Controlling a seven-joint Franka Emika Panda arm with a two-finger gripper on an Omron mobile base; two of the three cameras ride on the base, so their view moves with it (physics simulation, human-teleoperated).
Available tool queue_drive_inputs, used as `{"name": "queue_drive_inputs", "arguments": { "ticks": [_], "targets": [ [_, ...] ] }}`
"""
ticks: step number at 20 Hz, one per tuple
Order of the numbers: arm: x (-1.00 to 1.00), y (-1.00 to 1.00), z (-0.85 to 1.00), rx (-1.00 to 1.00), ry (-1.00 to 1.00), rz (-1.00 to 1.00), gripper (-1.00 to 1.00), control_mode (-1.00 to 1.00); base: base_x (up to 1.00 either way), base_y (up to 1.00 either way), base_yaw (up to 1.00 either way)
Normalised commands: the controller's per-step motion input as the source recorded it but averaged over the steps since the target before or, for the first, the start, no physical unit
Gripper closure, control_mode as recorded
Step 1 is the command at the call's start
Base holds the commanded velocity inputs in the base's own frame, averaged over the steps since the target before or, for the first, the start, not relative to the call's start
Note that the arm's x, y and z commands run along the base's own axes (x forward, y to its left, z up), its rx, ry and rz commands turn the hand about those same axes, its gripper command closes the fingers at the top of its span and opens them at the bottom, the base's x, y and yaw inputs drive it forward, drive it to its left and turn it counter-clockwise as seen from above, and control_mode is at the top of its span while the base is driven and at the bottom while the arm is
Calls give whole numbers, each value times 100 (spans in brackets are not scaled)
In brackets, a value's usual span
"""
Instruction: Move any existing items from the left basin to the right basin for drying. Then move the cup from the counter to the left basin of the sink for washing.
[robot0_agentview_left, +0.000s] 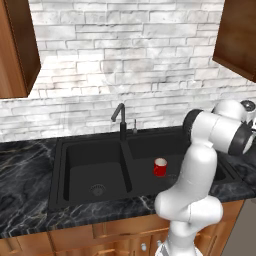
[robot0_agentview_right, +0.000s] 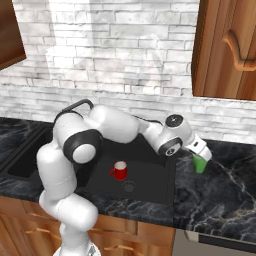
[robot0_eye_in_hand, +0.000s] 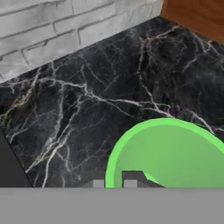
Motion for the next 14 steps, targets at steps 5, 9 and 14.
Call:
{"name": "queue_drive_inputs", "arguments": {
  "ticks": [5, 9, 14],
  "targets": [
    [-29, 67, 54, -3, -19, -17, 100, -100, 0, 0, 0],
    [-32, 66, 35, 0, -6, -15, 100, -100, 0, 0, 0],
    [-13, 64, 46, 0, 0, -11, 100, -100, 0, 0, 0]
  ]
}}
